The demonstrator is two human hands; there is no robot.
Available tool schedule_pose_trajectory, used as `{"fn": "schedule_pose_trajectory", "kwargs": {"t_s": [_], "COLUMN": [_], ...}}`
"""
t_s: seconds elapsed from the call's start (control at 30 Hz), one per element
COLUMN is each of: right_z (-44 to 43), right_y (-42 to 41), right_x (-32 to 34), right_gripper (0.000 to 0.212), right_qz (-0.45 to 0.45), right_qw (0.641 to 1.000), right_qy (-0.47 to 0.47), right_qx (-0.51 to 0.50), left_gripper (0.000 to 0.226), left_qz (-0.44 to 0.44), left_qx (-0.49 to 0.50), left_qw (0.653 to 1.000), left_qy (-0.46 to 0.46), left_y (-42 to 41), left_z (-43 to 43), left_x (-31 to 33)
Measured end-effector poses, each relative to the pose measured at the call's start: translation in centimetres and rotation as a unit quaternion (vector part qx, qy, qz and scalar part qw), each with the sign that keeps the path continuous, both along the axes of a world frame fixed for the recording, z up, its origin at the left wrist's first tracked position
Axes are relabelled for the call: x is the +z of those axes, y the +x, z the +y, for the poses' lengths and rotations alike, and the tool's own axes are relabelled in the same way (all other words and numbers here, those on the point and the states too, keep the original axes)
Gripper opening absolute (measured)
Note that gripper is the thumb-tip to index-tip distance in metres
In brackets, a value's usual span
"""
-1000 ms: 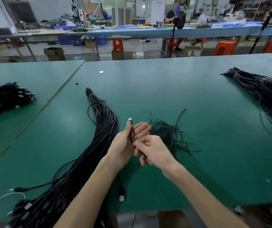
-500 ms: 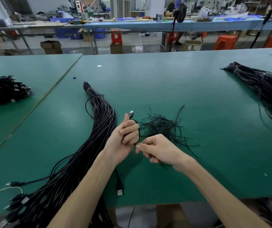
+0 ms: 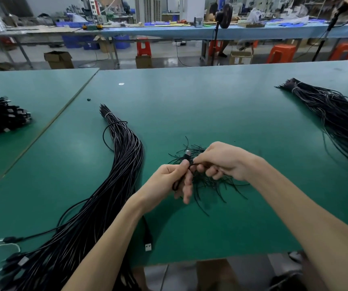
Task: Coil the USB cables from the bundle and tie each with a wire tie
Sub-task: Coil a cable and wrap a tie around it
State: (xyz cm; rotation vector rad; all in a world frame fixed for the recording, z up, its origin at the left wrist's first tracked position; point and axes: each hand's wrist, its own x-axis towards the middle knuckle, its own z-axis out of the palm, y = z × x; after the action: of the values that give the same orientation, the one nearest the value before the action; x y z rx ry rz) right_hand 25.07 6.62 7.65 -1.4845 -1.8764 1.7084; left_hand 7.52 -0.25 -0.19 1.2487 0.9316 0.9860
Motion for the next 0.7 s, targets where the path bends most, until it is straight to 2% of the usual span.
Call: {"fn": "schedule_pose_trajectory", "kwargs": {"t_s": [0.1,0.2,0.3,0.4,0.5,0.6,0.7], "right_z": [-1.3,-3.0,-4.7,-6.0,-6.5,-6.8,-7.3], "right_y": [-1.4,-2.9,-4.3,-5.2,-5.3,-4.8,-4.1], "right_x": [-0.7,-1.5,-2.6,-4.1,-5.4,-6.4,-7.1], "right_gripper": [0.019,0.020,0.013,0.003,0.012,0.014,0.018], "right_qz": [0.065,0.107,0.179,0.230,0.257,0.242,0.222], "right_qw": [0.996,0.985,0.972,0.962,0.953,0.955,0.962], "right_qy": [0.031,0.102,0.111,0.077,0.040,0.042,0.037], "right_qx": [-0.046,-0.088,-0.104,-0.129,-0.156,-0.169,-0.157], "left_gripper": [0.047,0.046,0.051,0.053,0.045,0.038,0.037], "left_qz": [-0.005,-0.019,-0.033,-0.168,-0.284,-0.326,-0.348], "left_qx": [0.079,0.164,0.209,0.203,0.156,0.132,0.173], "left_qw": [0.997,0.986,0.977,0.964,0.943,0.934,0.920], "left_qy": [0.023,0.030,0.021,-0.041,-0.074,-0.063,-0.054], "left_y": [-0.1,-0.2,-0.6,-0.9,-1.0,-1.5,-1.7], "left_z": [0.4,0.7,0.7,0.8,0.7,0.8,1.1], "left_x": [-0.7,-1.2,-1.1,-0.5,0.0,0.4,0.2]}}
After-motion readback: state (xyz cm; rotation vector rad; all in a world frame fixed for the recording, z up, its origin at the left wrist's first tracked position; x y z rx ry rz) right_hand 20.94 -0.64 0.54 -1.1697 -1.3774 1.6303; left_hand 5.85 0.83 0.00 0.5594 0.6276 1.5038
